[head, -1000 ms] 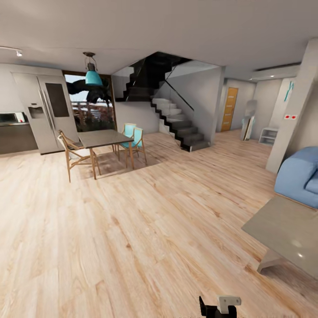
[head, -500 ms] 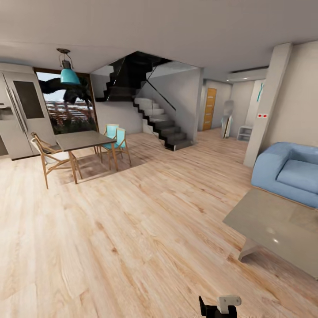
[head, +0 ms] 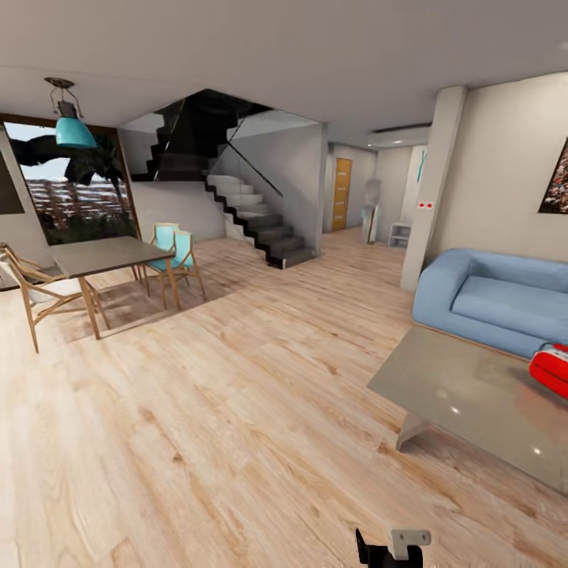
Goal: Turn on the radio receiver that's on the table in the living room.
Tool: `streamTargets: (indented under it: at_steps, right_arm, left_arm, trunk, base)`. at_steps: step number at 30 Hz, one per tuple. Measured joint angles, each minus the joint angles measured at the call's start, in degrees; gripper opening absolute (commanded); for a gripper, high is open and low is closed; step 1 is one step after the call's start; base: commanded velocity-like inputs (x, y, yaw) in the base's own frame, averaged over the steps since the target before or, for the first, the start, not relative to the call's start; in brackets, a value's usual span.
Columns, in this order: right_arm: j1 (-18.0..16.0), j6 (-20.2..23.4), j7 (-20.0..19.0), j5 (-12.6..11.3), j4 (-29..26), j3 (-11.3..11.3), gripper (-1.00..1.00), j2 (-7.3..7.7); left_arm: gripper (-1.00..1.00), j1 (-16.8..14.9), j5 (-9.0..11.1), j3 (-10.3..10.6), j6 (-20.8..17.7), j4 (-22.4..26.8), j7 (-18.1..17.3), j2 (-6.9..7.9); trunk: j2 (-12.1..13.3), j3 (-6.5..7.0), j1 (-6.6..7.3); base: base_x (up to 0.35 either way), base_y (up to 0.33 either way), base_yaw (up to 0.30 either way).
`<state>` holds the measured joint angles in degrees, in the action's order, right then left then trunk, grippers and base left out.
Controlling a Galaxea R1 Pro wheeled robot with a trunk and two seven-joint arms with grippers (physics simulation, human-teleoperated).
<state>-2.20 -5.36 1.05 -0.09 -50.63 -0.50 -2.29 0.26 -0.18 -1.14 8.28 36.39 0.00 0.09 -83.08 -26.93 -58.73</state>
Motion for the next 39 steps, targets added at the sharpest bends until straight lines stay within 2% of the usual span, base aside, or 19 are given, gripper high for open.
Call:
streamTargets:
  at_steps: [39]
  right_arm:
    - [0.0,0.0,0.0,0.0,0.0,0.1,1.0,0.0]
  left_arm:
    - [1.0,0.0,0.0,0.0,0.0,0.0,0.0,0.01]
  trunk:
    - [0.0,0.0,0.0]
  base:
    - [0.0,0.0,-0.256]
